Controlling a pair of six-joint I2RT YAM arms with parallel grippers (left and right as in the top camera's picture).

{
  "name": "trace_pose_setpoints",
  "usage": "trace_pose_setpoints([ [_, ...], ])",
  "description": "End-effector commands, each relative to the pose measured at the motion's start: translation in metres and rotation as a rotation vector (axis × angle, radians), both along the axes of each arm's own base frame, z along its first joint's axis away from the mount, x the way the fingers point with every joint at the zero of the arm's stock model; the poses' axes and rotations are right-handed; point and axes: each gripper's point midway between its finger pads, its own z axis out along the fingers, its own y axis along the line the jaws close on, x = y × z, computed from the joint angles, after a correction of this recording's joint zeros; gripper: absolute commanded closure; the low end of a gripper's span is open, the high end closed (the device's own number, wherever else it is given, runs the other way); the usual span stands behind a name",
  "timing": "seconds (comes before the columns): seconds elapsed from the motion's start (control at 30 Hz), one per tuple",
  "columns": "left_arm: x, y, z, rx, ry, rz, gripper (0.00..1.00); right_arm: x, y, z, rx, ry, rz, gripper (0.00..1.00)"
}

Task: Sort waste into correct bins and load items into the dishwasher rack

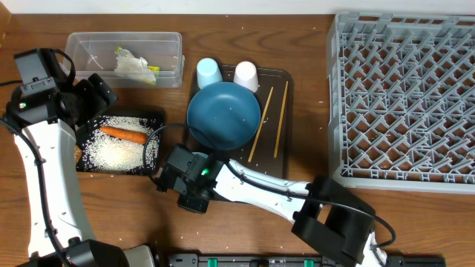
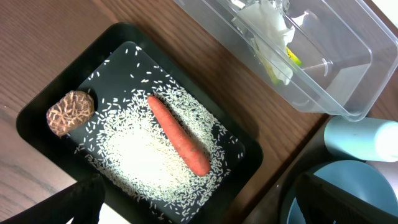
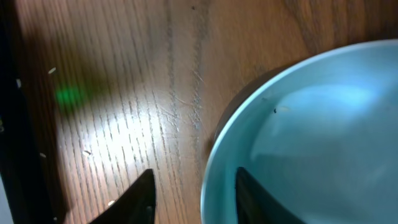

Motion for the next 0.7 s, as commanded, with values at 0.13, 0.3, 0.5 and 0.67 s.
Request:
trace_pose_setpoints([
  [0.13,0.0009,0.0029,0.0078,0.009,-0.019,0.011,0.02,0.0003,0.0008,-0.0031,-0.011,-0.002,0.000,0.78],
  [0.3,0.0009,0.0029,0.0078,0.009,-0.019,0.011,0.02,0.0003,0.0008,-0.0031,-0.011,-0.002,0.000,0.90],
  [0.5,0.0009,0.0029,0.0078,0.009,-0.019,0.011,0.02,0.0001,0.0012,-0.0029,-0.010,-0.001,0.001,0.99],
  [0.67,0.0009,0.0029,0.0078,0.009,-0.019,0.011,0.02,-0.0016,0.0054,0.0036,0.013,0.011,0.007,0.99],
])
